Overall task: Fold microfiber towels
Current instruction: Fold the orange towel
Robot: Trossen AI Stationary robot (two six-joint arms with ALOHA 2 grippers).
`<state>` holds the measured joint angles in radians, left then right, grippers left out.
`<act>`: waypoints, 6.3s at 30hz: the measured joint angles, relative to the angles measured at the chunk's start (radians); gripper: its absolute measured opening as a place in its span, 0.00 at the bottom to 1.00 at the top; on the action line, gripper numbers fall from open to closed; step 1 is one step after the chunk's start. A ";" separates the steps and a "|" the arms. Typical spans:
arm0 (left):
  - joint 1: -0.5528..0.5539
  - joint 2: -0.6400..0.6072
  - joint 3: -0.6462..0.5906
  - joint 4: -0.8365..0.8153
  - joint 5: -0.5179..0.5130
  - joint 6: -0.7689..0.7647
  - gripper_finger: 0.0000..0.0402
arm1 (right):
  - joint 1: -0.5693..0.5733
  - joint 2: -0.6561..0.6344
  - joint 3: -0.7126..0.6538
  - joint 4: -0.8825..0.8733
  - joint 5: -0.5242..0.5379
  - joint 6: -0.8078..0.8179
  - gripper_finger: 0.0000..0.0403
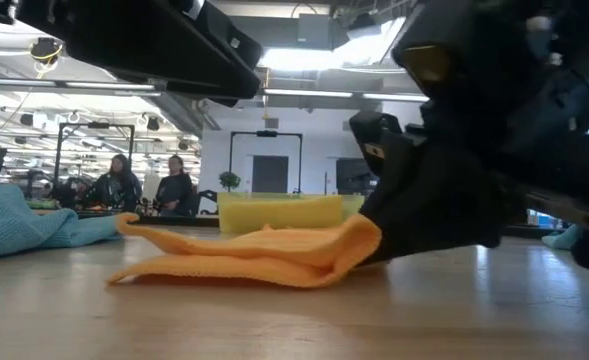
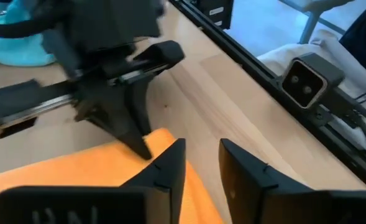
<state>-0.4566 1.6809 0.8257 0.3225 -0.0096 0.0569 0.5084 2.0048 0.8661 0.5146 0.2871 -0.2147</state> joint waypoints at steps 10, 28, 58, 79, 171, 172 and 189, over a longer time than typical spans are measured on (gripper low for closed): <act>-0.044 0.038 0.000 -0.116 -0.154 -0.048 0.44 | -0.016 -0.062 -0.027 0.052 0.050 0.085 0.01; -0.062 0.076 0.000 -0.086 -0.292 -0.266 0.48 | -0.105 -0.098 -0.045 0.043 0.063 0.237 0.00; -0.147 0.075 0.141 -0.516 -0.510 -0.605 0.48 | -0.113 -0.099 -0.043 0.042 0.060 0.286 0.00; -0.149 0.116 0.141 -0.488 -0.398 -0.709 0.48 | -0.113 -0.099 -0.043 0.042 0.053 0.287 0.01; 0.463 0.047 0.189 -0.855 -0.128 0.023 0.00 | -0.458 -0.079 -0.117 0.071 0.058 0.327 0.03; 0.466 0.047 0.185 -0.847 -0.127 0.017 0.00 | -0.467 -0.071 -0.117 0.079 0.058 0.336 0.04; 0.471 0.026 0.183 -0.825 -0.289 0.004 0.20 | -0.494 -0.069 -0.117 0.112 0.060 0.378 0.22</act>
<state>0.0143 1.7065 1.0086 -0.5024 -0.2991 0.0613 0.0147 1.9363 0.7490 0.6266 0.3470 0.1631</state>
